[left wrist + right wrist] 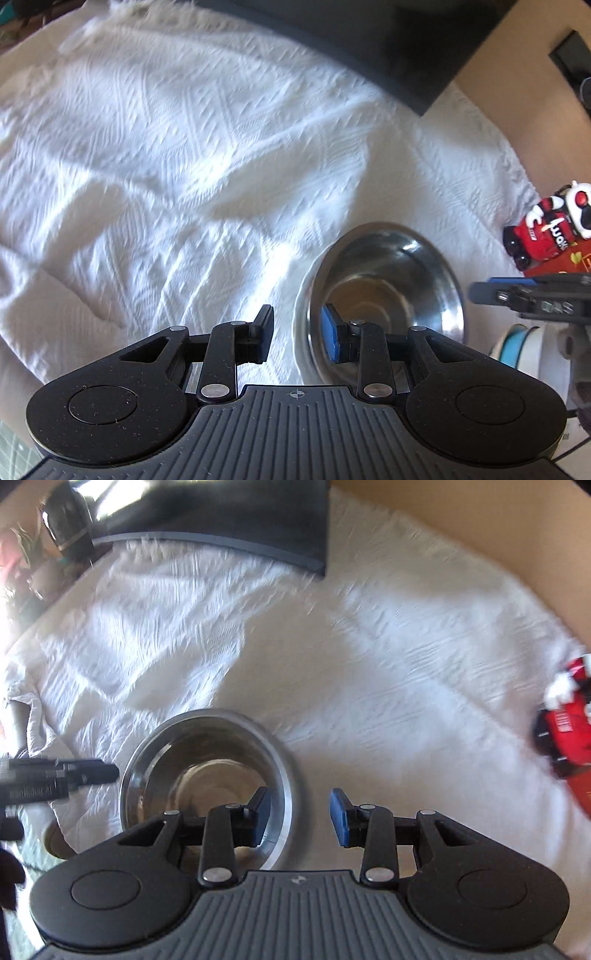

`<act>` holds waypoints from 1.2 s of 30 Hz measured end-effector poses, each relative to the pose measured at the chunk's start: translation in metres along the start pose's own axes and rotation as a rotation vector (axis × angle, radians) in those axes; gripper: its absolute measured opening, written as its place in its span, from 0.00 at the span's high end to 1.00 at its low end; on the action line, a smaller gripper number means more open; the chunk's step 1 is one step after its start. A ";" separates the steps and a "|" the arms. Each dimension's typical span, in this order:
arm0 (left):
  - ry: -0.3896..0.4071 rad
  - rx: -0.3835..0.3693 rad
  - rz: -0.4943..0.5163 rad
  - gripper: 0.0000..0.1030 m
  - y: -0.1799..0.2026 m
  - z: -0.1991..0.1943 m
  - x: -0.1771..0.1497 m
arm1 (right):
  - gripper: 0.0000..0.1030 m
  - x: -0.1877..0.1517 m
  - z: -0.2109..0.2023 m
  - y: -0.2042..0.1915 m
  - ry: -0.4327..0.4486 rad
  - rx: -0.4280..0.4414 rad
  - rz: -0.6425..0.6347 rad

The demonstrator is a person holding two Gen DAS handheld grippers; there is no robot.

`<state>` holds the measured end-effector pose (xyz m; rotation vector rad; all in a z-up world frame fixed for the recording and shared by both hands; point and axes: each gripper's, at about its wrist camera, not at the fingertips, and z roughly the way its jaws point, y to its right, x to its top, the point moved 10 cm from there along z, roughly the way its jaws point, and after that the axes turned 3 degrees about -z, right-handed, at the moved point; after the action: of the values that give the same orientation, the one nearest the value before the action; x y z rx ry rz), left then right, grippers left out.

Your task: Organize plates and bowls

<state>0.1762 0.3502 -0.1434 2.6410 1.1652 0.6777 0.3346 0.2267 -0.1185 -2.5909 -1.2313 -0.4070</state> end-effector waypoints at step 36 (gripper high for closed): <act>0.029 -0.037 0.013 0.70 0.000 -0.002 0.014 | 0.58 -0.018 0.012 -0.011 0.079 -0.133 -0.046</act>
<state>0.1835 0.3607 -0.1370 2.6193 1.1321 0.7347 0.3165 0.2249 -0.1346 -2.6315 -1.2803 -0.6139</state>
